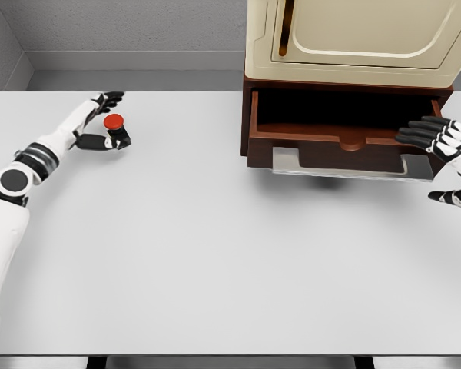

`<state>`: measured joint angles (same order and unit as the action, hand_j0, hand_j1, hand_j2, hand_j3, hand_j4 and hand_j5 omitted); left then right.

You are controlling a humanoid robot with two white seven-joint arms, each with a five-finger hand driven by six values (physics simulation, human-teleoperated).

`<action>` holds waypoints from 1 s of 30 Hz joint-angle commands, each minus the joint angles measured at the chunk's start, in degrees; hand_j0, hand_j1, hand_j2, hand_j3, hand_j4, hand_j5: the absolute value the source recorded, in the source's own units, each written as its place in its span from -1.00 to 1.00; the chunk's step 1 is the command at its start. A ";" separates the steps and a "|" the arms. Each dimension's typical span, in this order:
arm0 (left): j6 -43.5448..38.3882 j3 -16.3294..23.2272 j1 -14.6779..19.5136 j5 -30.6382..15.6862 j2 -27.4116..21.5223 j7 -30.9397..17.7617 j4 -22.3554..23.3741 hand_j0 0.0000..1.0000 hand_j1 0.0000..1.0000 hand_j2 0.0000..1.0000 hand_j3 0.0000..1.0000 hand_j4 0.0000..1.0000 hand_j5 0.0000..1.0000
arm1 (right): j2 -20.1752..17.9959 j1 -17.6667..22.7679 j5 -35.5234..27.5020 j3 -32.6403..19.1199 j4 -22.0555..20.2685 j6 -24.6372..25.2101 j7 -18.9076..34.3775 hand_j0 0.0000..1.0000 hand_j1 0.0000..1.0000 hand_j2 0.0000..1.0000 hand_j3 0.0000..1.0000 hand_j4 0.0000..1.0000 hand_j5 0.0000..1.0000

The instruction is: Put the switch into the drawer with left arm, and close the drawer with right arm

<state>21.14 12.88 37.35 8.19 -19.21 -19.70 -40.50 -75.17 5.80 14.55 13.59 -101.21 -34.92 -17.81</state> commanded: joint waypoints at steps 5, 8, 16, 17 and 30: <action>0.04 -0.05 0.00 0.86 0.32 0.01 0.51 0.69 0.69 0.69 0.69 0.69 0.69 | -0.06 0.00 -0.22 -0.05 -0.04 -0.08 0.05 1.00 1.00 1.00 1.00 1.00 1.00; 0.04 -0.05 0.00 0.86 0.32 0.01 1.74 0.59 0.59 0.59 0.59 0.59 0.59 | -0.24 -0.09 -0.13 -0.05 0.05 -0.08 0.05 1.00 1.00 1.00 1.00 1.00 1.00; 0.13 -0.05 -0.09 0.77 0.14 0.01 2.80 0.31 0.31 0.31 0.31 0.31 0.31 | -0.50 -0.44 -0.22 -0.58 0.05 -0.08 -0.04 1.00 1.00 1.00 1.00 1.00 1.00; 0.13 -0.05 0.00 0.77 0.14 0.01 2.80 0.28 0.28 0.28 0.28 0.28 0.28 | -0.41 -0.44 -0.22 -0.58 0.05 -0.08 -0.04 1.00 1.00 1.00 1.00 1.00 1.00; 0.56 -0.14 -0.09 0.42 0.32 0.01 1.92 -0.14 -0.14 -0.14 -0.14 -0.14 -0.14 | -0.24 -0.88 -0.13 -0.67 0.05 -0.08 -0.04 1.00 1.00 1.00 1.00 1.00 1.00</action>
<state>21.68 12.81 37.27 9.05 -18.89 -19.69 -38.30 -75.36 4.92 14.73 12.97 -101.16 -34.92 -17.80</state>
